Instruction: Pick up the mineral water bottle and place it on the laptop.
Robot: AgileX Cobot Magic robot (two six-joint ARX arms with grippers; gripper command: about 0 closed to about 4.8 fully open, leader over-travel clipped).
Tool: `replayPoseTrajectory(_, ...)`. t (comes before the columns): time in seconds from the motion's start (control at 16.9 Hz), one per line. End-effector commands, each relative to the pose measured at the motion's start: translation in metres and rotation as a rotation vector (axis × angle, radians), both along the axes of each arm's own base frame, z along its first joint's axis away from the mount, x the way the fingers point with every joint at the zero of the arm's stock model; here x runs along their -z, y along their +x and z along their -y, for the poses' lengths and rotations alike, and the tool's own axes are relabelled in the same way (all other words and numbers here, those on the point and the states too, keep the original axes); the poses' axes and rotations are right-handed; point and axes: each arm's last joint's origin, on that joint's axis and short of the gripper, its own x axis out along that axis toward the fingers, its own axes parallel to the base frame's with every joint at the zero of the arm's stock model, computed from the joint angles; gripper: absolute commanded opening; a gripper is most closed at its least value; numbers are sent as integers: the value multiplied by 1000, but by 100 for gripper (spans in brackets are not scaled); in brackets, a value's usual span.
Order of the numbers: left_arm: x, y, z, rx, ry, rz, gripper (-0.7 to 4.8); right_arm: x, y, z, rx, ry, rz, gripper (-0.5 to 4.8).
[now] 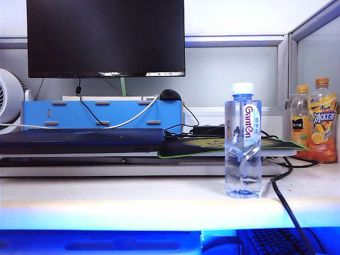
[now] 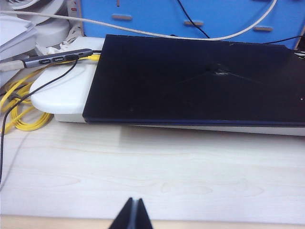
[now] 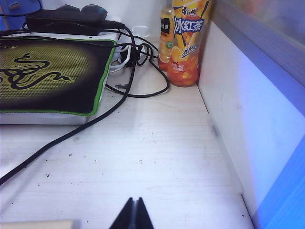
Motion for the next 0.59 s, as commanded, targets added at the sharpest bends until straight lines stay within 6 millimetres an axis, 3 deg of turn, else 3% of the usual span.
replayPoseTrajectory(0.06,0,0,0,2,1,0,-2,0,0,0,0,4,2,-6)
replayPoseTrajectory(0.59,0,0,0,2,1,0,-2,0,0,1,13,-63,-2,-6)
